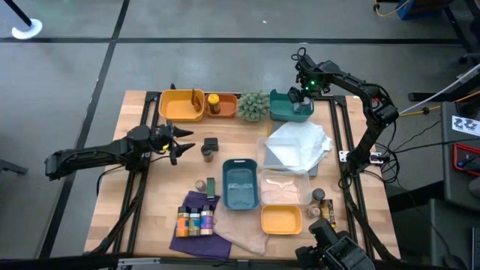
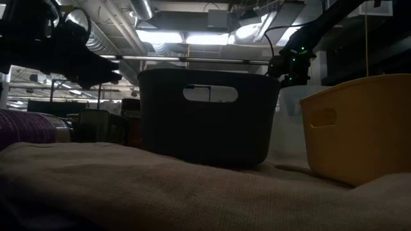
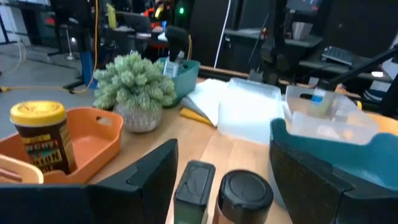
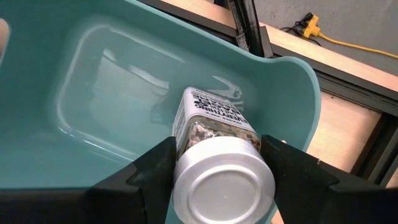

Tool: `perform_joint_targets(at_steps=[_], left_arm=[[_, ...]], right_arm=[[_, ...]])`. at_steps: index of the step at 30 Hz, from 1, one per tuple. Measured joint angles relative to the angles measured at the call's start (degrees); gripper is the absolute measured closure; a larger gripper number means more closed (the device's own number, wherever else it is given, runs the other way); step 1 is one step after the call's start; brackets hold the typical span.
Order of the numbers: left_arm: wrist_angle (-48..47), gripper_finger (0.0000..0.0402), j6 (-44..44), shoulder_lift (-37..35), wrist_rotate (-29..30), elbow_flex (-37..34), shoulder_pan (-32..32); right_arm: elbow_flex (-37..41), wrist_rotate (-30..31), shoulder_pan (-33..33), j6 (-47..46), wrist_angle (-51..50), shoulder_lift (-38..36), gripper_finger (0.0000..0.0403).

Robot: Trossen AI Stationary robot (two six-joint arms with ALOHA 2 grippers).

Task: Sort spices by type
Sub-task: Put the white seasoning bottle into the green bin

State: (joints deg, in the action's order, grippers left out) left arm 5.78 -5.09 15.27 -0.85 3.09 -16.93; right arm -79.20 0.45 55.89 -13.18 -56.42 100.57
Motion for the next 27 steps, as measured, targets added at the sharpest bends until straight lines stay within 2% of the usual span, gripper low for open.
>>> perform_joint_targets(at_steps=[14,20,27], left_arm=[[-11.83,0.0164,-0.03,0.09,0.16,0.03,0.00],[-12.26,0.0164,-6.40,0.48,2.77,0.13,-0.04],[-12.31,0.0164,-6.50,0.48,2.85,0.13,-0.04]], right_arm=[[0.00,0.00,-0.01,-0.01,-0.02,0.00,0.0177],[0.00,0.00,0.00,0.00,-0.02,0.00,0.0177],[0.00,0.00,-0.01,0.01,-0.02,0.00,0.0177]])
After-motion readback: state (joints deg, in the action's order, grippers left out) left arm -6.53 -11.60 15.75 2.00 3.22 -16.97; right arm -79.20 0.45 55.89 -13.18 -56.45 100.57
